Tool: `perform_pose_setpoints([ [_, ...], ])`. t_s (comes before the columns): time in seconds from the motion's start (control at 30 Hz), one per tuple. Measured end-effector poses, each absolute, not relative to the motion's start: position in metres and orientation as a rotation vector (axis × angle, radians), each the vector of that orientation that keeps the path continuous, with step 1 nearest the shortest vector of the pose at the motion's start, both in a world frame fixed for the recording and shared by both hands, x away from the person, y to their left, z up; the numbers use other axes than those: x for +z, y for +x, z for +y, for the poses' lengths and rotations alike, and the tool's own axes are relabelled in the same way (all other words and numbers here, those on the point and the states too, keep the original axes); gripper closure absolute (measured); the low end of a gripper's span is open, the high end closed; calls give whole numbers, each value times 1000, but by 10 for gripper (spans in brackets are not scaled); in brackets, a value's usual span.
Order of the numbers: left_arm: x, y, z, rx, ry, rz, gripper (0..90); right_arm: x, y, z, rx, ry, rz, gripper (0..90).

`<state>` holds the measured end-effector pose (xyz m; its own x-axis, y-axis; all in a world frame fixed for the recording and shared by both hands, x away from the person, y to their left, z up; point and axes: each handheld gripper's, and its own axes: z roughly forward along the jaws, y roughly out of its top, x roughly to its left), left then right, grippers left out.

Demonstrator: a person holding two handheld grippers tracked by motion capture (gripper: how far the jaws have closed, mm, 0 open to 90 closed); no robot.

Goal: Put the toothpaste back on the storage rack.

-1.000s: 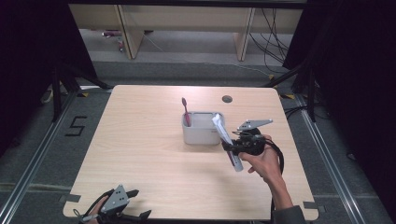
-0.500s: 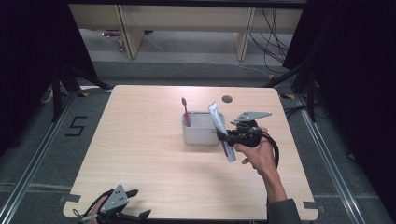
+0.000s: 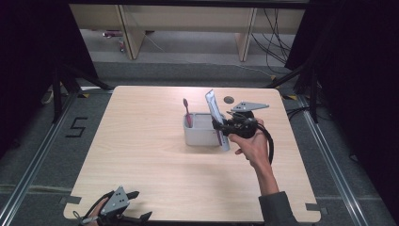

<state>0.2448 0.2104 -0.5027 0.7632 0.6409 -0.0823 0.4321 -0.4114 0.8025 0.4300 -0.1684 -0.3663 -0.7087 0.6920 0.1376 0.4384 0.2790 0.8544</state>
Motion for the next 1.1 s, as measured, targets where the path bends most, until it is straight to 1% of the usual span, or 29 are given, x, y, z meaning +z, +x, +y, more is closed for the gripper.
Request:
perform_pose_setpoints([
  [0.63, -503, 244, 210, 302, 2089, 789, 179, -354, 462, -150, 1418, 1091, 2221, 758],
  [0.77, -503, 244, 209, 288, 2073, 791, 179, -352, 470, -145, 1432, 1106, 2194, 758],
  [0.8, -503, 245, 210, 295, 2078, 784, 180, -352, 473, -144, 1440, 1066, 2193, 758],
  [1.1, -502, 243, 209, 291, 2075, 778, 180, -351, 486, -129, 1421, 1089, 2178, 757],
])
